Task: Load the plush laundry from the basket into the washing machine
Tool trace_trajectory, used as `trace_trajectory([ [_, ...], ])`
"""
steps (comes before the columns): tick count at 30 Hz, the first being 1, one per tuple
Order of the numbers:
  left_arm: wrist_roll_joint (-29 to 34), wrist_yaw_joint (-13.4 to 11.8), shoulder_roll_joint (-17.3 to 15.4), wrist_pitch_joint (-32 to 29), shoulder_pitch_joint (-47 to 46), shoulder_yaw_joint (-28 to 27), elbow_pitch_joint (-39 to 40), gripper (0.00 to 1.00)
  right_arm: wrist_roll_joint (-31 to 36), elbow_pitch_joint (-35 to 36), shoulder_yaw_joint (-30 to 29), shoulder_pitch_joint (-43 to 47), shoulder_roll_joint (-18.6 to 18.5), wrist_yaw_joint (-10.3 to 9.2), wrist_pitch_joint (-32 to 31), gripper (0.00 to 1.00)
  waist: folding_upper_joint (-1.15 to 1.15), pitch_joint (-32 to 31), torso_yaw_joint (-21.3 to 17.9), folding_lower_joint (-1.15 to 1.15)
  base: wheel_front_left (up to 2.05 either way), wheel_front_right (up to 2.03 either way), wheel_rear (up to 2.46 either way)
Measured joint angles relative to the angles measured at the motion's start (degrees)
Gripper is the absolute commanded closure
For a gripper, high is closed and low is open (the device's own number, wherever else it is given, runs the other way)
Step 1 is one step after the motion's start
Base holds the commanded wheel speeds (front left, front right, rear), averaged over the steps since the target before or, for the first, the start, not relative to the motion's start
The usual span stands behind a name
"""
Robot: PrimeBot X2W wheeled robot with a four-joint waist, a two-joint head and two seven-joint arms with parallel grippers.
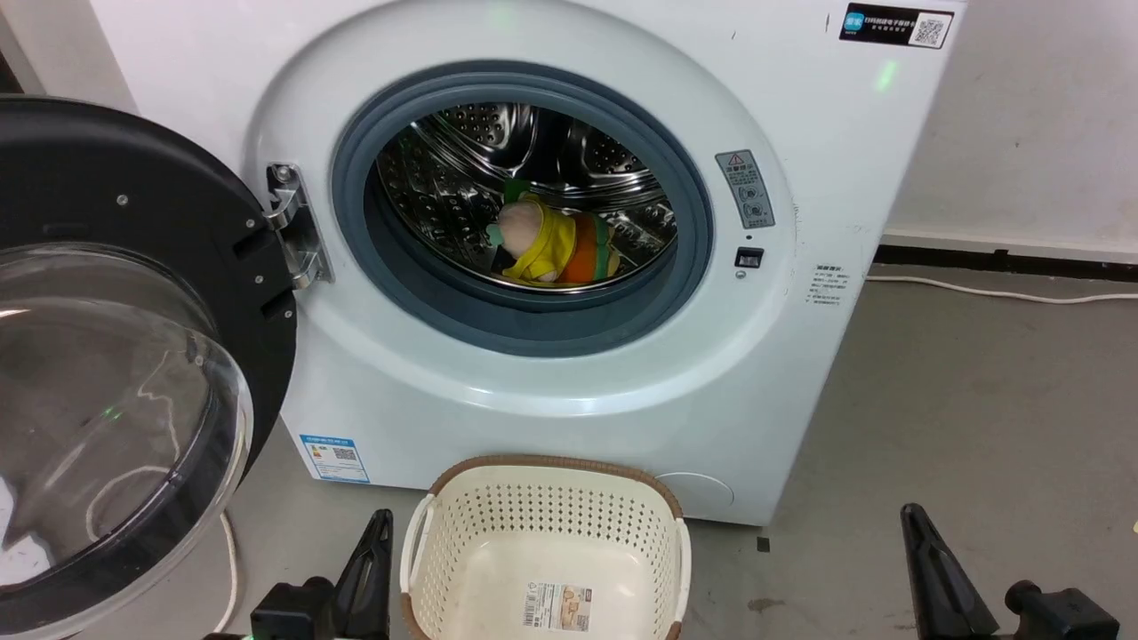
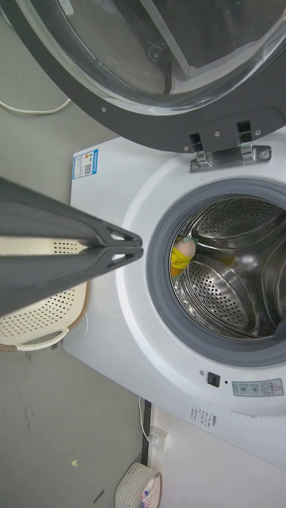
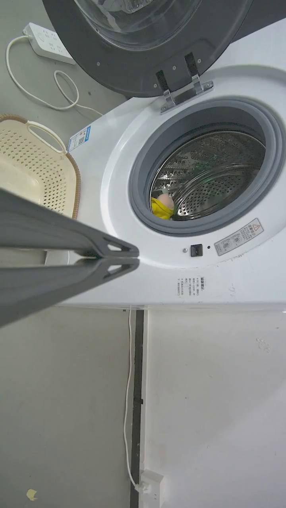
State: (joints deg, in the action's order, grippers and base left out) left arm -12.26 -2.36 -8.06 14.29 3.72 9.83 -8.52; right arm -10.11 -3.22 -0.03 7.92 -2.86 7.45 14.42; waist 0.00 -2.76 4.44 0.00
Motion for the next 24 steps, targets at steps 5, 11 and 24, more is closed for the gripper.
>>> trace_trajectory([
  [5,0.4,0.0,0.1,-0.6,0.0,-0.3,0.1,1.00,0.3,0.0,0.0,-0.1,0.0,0.00,-0.6,1.00,0.00,0.1,-0.2,0.00,0.00,0.00,0.00],
  [11,1.1,0.0,0.3,-1.2,-0.1,-0.9,0.7,1.00,0.8,0.1,0.0,-0.2,0.0,0.00,-1.2,1.00,0.00,0.2,-0.4,0.00,0.00,0.00,0.00],
  [24,2.2,0.5,0.9,-2.7,-0.2,-1.8,1.5,1.00,2.0,0.3,0.0,-0.5,0.0,0.00,-2.8,1.00,0.00,0.5,-0.9,0.00,0.00,0.00,0.00],
])
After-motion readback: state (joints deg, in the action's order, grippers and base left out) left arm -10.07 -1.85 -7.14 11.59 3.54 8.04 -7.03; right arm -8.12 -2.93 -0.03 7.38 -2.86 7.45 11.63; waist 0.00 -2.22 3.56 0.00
